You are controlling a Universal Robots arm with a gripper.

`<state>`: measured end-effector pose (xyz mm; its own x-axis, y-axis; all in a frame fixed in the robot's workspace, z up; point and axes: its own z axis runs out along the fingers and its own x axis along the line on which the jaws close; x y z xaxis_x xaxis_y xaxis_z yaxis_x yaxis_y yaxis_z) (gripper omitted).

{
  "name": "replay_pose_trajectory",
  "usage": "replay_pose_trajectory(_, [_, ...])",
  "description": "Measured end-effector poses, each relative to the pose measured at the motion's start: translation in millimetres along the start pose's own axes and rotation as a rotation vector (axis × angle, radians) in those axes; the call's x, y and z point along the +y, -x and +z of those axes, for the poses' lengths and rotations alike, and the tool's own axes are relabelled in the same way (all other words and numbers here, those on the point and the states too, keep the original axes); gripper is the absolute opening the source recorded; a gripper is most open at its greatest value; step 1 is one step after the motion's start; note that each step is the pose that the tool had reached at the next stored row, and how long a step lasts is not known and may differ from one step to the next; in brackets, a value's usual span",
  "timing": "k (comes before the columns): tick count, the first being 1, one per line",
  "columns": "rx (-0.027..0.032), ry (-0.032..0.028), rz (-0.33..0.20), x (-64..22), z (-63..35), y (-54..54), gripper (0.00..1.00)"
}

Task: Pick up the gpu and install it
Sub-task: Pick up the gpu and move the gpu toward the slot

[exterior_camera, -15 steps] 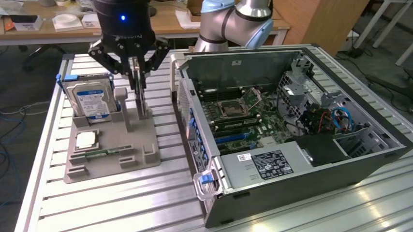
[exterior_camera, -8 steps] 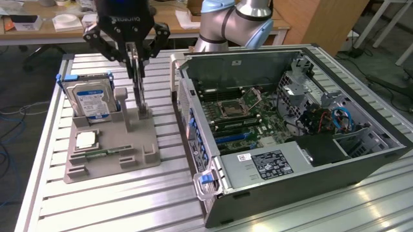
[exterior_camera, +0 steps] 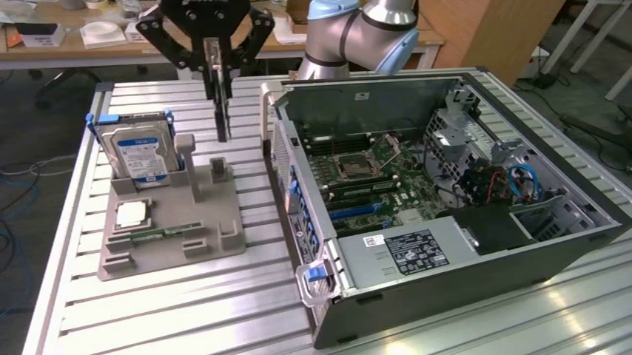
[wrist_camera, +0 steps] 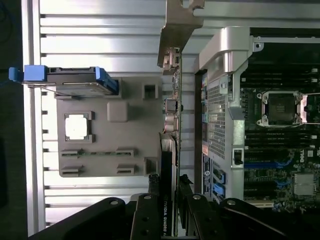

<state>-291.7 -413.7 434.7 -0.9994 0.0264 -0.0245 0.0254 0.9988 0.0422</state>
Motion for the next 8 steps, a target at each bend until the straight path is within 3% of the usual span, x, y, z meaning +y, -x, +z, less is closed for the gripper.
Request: replay_pose_trajectory(8, [0.0012, 0.0018, 0.0, 1.1, -4.1, 34.8, 0.26])
